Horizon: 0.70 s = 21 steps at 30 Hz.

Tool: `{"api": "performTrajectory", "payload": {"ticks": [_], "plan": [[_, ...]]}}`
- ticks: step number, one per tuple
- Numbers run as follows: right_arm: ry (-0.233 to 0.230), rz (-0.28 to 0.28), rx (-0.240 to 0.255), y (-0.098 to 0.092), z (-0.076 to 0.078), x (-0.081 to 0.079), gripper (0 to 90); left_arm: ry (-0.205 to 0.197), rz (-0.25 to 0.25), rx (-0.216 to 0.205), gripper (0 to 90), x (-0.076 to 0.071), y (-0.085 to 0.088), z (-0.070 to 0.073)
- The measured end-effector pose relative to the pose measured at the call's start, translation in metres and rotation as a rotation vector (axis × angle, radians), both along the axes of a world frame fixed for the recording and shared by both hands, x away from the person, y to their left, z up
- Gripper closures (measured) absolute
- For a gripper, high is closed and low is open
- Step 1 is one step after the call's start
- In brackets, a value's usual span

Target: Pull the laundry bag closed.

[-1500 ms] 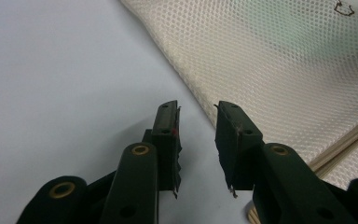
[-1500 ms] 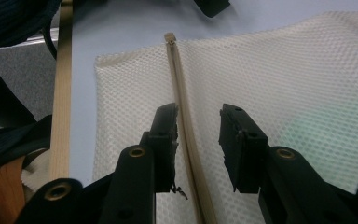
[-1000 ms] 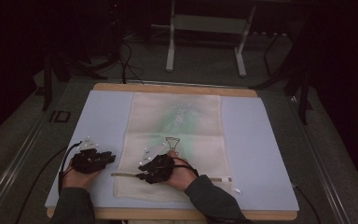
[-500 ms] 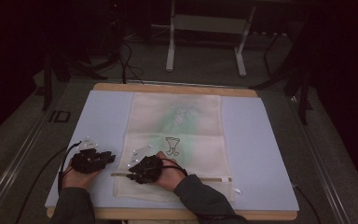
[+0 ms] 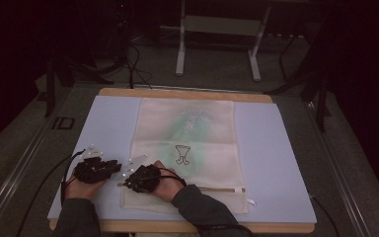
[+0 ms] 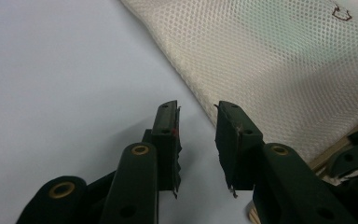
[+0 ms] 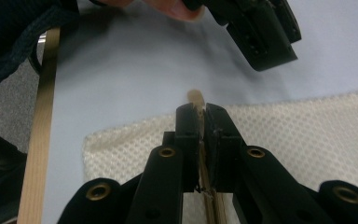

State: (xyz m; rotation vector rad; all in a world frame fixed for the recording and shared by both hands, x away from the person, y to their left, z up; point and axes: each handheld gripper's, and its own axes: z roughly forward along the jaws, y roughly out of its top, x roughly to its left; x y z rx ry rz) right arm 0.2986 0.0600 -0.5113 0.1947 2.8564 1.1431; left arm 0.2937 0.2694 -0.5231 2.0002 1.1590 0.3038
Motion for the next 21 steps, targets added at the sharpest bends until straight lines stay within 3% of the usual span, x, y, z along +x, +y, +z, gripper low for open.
{"api": "performTrajectory", "payload": {"ticks": [14, 21], "plan": [[-0.012, -0.014, -0.017, 0.023, -0.005, 0.001, 81.0, -0.001, 0.003, -0.001, 69.0, 0.000, 0.001, 0.000], [-0.027, -0.017, -0.053, 0.035, -0.012, 0.001, 78.4, -0.005, 0.019, -0.009, 69.0, 0.000, 0.005, 0.001]]}}
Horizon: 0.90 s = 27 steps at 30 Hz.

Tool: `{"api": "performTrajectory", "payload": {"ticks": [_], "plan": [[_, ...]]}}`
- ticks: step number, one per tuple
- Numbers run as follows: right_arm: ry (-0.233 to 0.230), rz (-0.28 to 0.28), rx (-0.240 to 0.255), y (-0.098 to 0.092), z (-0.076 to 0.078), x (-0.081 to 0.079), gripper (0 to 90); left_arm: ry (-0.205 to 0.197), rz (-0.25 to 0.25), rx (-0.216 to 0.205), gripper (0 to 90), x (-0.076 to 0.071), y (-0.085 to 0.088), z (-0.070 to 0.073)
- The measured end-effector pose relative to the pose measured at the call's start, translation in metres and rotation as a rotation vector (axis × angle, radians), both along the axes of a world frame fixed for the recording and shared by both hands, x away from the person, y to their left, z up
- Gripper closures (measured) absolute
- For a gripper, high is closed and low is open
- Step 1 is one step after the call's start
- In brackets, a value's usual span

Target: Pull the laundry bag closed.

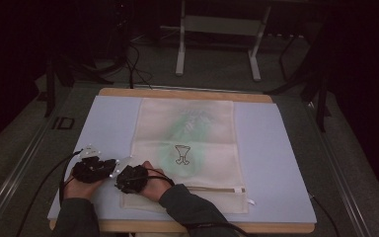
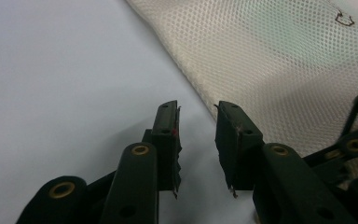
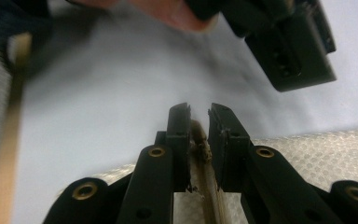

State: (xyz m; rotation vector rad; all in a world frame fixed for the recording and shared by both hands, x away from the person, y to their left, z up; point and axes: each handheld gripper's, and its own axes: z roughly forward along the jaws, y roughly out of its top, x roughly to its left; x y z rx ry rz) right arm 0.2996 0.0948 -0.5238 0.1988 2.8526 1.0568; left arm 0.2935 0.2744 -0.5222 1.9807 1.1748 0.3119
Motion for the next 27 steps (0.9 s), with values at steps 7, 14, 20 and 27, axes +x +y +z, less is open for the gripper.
{"api": "performTrajectory", "payload": {"ticks": [7, 14, 20, 27], "plan": [[-0.010, -0.012, -0.018, 0.007, -0.004, 0.000, 80.2, -0.002, 0.000, 0.000, 69.0, 0.000, 0.000, 0.000], [-0.023, -0.027, 0.006, 0.005, -0.001, -0.001, 81.0, -0.003, 0.006, -0.004, 69.0, 0.000, 0.001, 0.000], [0.004, -0.046, 0.057, -0.004, 0.008, 0.000, 81.0, -0.007, 0.011, -0.008, 69.0, -0.001, 0.002, 0.001], [0.034, -0.058, 0.086, -0.024, 0.011, 0.001, 85.4, -0.001, 0.002, -0.001, 69.0, 0.000, 0.000, 0.000]]}}
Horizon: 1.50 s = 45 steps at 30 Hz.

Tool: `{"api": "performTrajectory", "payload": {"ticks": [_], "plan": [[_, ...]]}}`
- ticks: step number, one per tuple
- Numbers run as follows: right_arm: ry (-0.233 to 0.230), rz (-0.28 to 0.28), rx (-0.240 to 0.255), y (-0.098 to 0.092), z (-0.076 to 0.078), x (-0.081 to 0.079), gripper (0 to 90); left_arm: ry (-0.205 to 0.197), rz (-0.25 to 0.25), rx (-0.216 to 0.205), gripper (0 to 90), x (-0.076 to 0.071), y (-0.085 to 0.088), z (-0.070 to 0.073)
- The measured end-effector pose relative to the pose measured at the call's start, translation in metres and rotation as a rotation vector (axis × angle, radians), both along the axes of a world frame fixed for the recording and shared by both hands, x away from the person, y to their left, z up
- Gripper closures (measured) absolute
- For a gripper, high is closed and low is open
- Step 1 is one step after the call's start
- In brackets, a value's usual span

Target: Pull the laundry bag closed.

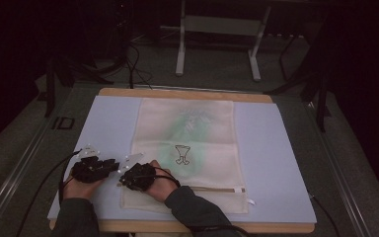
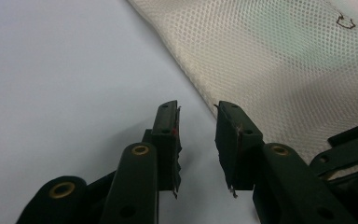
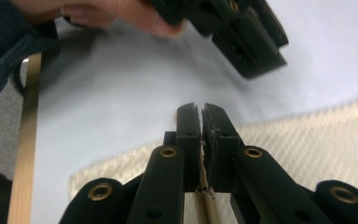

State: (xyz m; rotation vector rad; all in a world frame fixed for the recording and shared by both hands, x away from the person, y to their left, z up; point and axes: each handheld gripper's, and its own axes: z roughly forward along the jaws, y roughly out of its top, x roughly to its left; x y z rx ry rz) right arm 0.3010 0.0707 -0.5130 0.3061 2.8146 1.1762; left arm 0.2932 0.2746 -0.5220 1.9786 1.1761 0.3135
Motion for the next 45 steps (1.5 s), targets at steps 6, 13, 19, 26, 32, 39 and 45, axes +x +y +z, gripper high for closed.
{"api": "performTrajectory", "payload": {"ticks": [6, 13, 19, 26, 32, 39, 45], "plan": [[0.015, -0.001, -0.015, -0.009, -0.007, 0.002, 83.6, 0.001, -0.004, 0.005, 69.0, 0.000, -0.001, 0.000], [0.019, 0.013, -0.020, 0.008, -0.007, 0.002, 75.2, 0.000, 0.004, -0.003, 69.0, 0.000, 0.000, 0.000], [-0.003, 0.011, -0.060, 0.025, -0.015, 0.000, 71.9, -0.003, 0.008, -0.004, 69.0, 0.000, 0.001, 0.000], [-0.056, 0.023, -0.116, 0.035, -0.014, -0.004, 80.7, -0.006, 0.012, -0.006, 69.0, 0.000, 0.002, 0.001], [-0.011, -0.008, -0.032, 0.027, -0.008, -0.002, 80.8, -0.005, 0.017, -0.008, 69.0, -0.001, 0.003, 0.001], [-0.002, -0.015, 0.015, 0.006, 0.001, -0.004, 80.8, -0.007, 0.021, -0.007, 68.7, -0.001, 0.002, 0.001], [0.017, -0.001, -0.010, -0.010, -0.008, -0.007, 80.4, -0.003, 0.009, -0.001, 68.7, 0.000, 0.001, 0.001]]}}
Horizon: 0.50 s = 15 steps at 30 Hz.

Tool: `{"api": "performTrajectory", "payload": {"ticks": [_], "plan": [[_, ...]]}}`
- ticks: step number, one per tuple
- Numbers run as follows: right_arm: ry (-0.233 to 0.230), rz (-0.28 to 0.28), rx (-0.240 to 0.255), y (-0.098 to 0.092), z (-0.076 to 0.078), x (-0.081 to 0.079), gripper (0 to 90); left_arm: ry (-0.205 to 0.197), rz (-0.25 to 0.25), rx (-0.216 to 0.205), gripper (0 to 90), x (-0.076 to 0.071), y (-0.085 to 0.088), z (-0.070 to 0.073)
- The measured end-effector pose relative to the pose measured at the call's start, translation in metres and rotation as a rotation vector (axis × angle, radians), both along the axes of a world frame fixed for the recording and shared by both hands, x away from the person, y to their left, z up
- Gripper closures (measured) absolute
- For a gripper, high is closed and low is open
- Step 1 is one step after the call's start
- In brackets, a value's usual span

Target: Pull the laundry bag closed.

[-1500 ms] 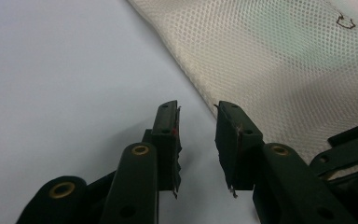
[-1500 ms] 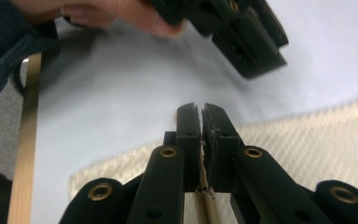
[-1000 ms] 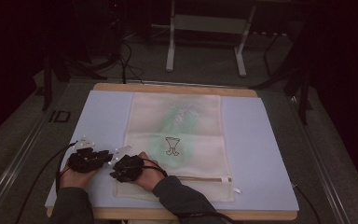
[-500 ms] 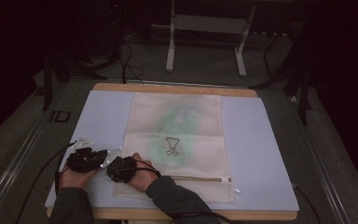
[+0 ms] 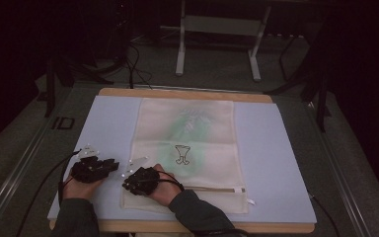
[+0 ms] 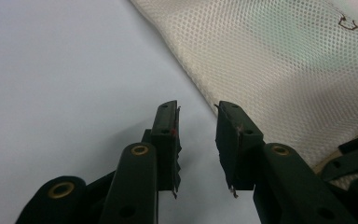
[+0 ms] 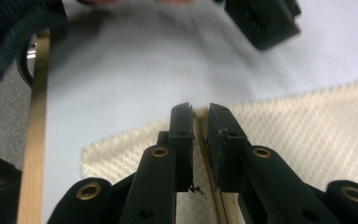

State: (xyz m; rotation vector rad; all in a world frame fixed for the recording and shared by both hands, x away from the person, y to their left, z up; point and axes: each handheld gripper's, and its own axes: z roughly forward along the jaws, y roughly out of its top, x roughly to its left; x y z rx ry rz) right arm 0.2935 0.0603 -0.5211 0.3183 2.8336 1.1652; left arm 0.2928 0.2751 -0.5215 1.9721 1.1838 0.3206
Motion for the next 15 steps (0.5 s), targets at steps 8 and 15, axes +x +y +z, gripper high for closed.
{"api": "performTrajectory", "payload": {"ticks": [8, 15], "plan": [[0.025, -0.010, -0.014, 0.0024, -0.0088, 0.0059, 80.3, 0.010, -0.031, 0.002, 69.2, 0.0002, -0.0044, -0.0008], [0.042, -0.012, -0.002, 0.0016, -0.0073, 0.0073, 75.6, 0.017, -0.050, 0.005, 70.4, 0.0001, -0.0076, -0.0010]]}}
